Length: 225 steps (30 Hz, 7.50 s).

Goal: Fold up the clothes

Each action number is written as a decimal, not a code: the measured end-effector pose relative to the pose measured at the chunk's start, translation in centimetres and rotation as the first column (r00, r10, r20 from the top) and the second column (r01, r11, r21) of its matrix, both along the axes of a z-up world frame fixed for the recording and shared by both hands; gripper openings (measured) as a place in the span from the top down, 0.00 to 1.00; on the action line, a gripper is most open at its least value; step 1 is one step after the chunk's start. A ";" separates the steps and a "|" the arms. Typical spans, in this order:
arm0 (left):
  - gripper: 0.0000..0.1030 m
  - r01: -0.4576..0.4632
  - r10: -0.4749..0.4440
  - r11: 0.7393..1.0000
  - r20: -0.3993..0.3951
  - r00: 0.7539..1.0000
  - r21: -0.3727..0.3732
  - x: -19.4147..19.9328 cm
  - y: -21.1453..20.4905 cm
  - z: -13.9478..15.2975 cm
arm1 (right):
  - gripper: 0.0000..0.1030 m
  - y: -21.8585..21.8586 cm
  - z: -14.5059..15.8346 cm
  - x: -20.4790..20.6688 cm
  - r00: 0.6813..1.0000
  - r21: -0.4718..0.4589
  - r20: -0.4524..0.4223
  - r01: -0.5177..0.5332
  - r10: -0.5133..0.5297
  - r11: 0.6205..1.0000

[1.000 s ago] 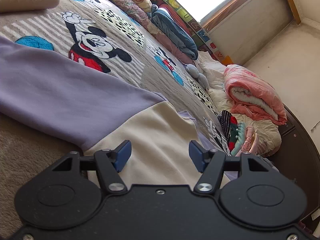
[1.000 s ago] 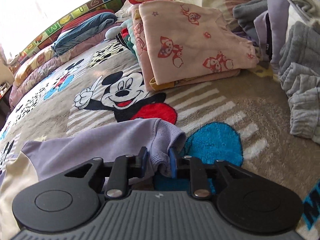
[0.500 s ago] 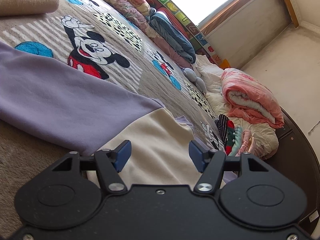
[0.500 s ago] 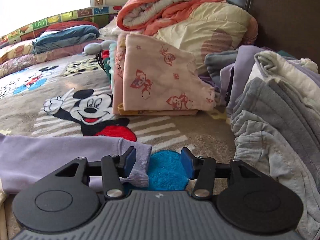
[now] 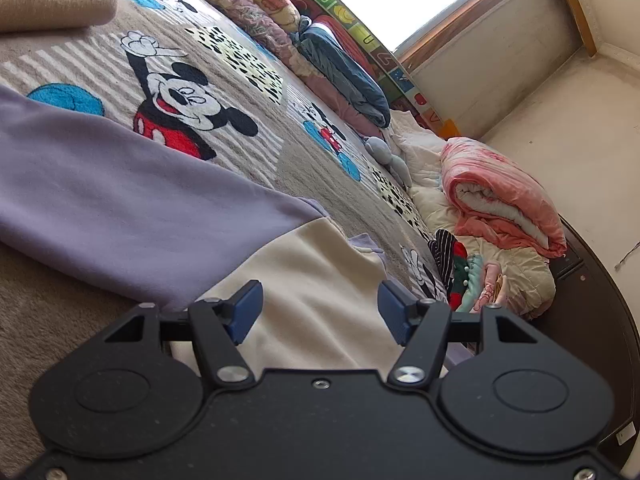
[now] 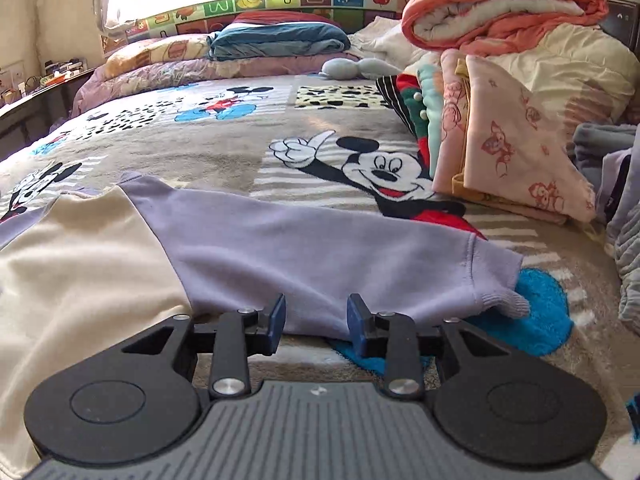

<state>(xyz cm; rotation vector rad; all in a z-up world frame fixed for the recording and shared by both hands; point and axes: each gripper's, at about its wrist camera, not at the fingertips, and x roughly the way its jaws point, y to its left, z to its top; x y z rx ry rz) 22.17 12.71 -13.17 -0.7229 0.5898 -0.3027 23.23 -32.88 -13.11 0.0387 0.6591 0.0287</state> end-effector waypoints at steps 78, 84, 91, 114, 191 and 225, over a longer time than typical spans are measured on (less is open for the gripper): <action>0.47 0.332 -0.366 0.773 -0.046 0.929 0.541 15.7 -2.1 2.7 | 0.50 9.7 3.4 17.9 0.860 0.129 -0.026 -0.502 0.509 0.855; 0.47 0.407 -0.417 0.776 -0.092 0.904 0.482 19.3 -3.0 1.6 | 0.50 10.2 2.2 20.5 0.828 0.225 -0.002 -0.546 0.561 0.807; 0.50 0.468 -0.449 0.790 -0.147 0.882 0.396 21.8 -3.0 0.2 | 0.49 10.6 0.7 22.4 0.770 0.306 -0.015 -0.604 0.638 0.736; 0.67 0.312 -0.295 0.863 -0.105 0.950 0.397 22.2 -1.7 -0.4 | 0.64 10.4 -1.6 22.5 0.853 0.229 0.022 -0.512 0.521 0.828; 0.64 -0.087 0.105 0.958 -0.052 0.993 0.272 -6.2 2.5 2.6 | 0.59 -0.9 -3.2 -11.2 0.999 0.683 0.005 0.033 -0.051 0.729; 0.98 -0.104 0.086 0.993 -0.242 0.966 -0.064 -17.1 -0.5 -2.6 | 0.90 -1.3 -9.0 -14.8 0.993 0.874 -0.103 0.118 -0.058 0.470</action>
